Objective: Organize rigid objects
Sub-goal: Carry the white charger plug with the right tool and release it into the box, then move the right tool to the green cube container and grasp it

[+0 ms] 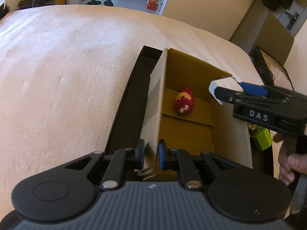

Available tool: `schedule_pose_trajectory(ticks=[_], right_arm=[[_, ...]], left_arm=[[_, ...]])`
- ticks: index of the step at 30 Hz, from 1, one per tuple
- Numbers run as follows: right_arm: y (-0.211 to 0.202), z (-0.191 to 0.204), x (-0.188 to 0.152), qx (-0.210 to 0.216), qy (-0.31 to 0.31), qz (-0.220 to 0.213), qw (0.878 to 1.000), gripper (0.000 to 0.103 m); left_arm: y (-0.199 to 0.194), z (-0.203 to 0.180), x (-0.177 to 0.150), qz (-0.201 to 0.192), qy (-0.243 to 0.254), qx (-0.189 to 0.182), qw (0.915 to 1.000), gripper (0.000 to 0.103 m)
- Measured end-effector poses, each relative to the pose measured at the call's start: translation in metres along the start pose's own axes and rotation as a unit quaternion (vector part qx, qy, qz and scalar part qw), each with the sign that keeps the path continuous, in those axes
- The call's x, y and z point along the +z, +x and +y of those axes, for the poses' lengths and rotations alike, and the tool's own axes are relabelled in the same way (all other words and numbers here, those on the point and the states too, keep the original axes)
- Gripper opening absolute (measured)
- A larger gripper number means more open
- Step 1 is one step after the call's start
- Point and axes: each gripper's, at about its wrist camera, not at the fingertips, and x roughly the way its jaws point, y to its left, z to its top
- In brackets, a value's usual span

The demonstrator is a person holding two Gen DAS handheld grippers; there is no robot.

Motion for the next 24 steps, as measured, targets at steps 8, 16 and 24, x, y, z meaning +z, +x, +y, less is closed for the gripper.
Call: schedule_pose_trajectory(ticks=[8, 16, 24], right_arm=[[-0.013, -0.003, -0.004, -0.026, -0.014, -0.008, 1.0, 0.067], [-0.043, -0.033, -0.02, -0.034, 0.087, 0.01, 0.996, 0.067], [-0.05, -0.042, -0.031, -0.046, 0.12, 0.015, 0.992, 0.067]], left_arm=[[0.0, 0.002, -0.001, -0.002, -0.004, -0.001, 1.0, 0.015], [-0.006, -0.002, -0.002, -0.009, 0.002, 0.006, 0.9999, 0.015], [-0.01, -0.004, -0.002, -0.013, 0.008, 0.012, 0.9998, 0.015]])
